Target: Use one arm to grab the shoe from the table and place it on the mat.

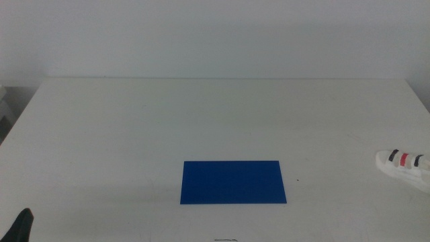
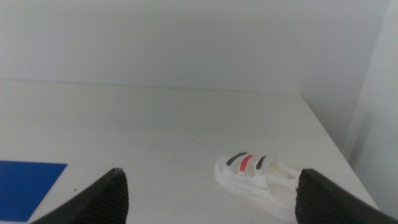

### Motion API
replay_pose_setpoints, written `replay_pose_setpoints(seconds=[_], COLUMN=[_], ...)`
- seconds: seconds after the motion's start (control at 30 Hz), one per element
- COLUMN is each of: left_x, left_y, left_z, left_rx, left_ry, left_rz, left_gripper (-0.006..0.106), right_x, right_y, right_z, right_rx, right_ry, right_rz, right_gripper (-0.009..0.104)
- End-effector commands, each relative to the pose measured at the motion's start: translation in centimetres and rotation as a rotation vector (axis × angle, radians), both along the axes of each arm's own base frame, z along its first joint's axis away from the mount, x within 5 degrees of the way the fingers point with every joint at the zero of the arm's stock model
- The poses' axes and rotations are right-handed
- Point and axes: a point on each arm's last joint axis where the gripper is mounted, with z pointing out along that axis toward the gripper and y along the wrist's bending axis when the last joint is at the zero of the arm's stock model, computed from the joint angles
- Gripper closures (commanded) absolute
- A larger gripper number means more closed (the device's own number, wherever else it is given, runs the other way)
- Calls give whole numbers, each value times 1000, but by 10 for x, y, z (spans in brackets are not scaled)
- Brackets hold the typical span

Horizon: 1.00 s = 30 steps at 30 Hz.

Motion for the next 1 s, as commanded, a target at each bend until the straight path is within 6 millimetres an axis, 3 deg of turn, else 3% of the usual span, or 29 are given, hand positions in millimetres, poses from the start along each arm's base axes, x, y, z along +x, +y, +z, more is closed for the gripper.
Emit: replay_pose_setpoints(seconds=[0.0,0.23,0.47,0.63,0.8,0.97], left_x=[-1,-1,-1,-1,-1,-1], left_y=[0,0,0,0,0,0], left_z=[10,10,10,10,10,10], left_rx=[-25,-25,-25,-25,-25,-25], left_ry=[-105,-105,-105,-105,-105,-105], left_rz=[-2,-2,-2,-2,-2,-2], left_gripper=[7,7,7,7,7,7], right_x=[-3,-7,1,21,55,87], right_y=[-1,2,4,5,6,6], right_z=[23,68,112,129,132,135], right_rx=[-5,31,18,5,-6,-3], right_ry=[-124,7,193,421,775,873], right_rz=[-10,20,41,54,71,71], right_gripper=[9,9,9,9,9,9])
